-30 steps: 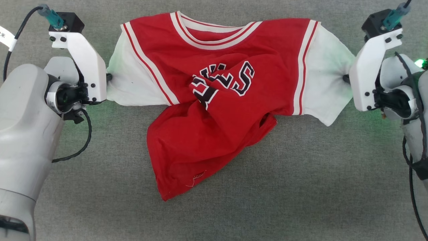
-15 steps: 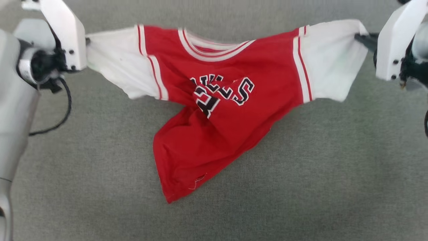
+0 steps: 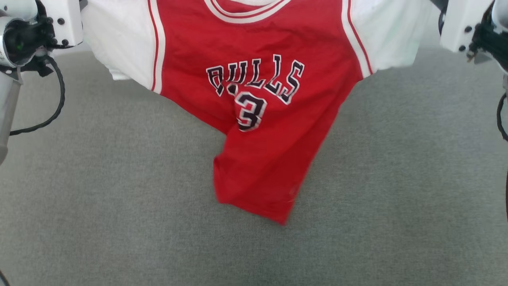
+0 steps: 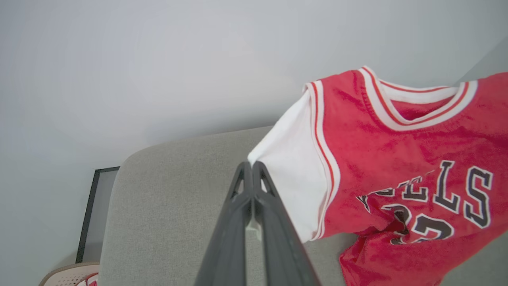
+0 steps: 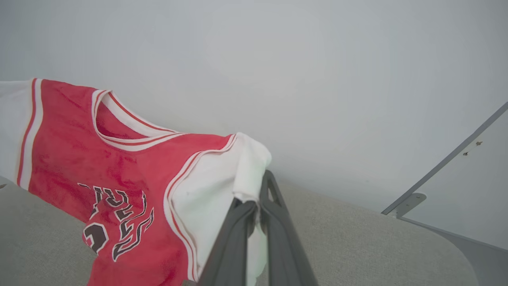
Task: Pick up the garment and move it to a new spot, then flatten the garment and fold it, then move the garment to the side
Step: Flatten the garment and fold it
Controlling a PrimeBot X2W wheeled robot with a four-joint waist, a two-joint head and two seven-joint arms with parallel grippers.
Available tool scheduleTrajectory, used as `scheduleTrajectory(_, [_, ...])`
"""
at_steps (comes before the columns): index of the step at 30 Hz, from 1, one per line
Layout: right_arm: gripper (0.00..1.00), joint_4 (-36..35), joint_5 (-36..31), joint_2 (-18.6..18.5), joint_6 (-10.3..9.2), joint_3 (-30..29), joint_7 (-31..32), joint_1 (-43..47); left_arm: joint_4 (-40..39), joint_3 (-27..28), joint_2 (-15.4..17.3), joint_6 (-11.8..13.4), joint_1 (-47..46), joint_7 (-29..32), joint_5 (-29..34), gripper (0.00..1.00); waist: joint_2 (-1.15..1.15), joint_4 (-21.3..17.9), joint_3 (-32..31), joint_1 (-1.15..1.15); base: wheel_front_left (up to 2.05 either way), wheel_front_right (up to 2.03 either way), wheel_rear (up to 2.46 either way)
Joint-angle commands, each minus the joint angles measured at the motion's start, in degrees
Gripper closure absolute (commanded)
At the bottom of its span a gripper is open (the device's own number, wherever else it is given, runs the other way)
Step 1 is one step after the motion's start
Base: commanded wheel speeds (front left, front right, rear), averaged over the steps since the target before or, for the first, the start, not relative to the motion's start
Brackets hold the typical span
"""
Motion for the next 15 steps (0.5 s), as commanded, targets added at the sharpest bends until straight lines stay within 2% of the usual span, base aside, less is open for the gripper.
scheduleTrajectory(1, [1.00, 0.4, -0.3, 0.3, 0.01, 0.0, -0.7, -1.0, -0.4, 0.3, 0.2, 0.3, -1.1, -0.6, -0.1, 1.00, 0.00, -0.6, -1.4, 0.00, 0.00, 0.00, 0.00])
scheduleTrajectory(15, [1.00, 4.8, -1.5, 0.7, 0.01, 2.4, -5.3, -7.0, -1.5, 1.0, 0.3, 1.0, -4.0, -3.2, 0.7, 1.00, 0.00, -1.7, -3.9, 0.00, 0.00, 0.00, 0.00])
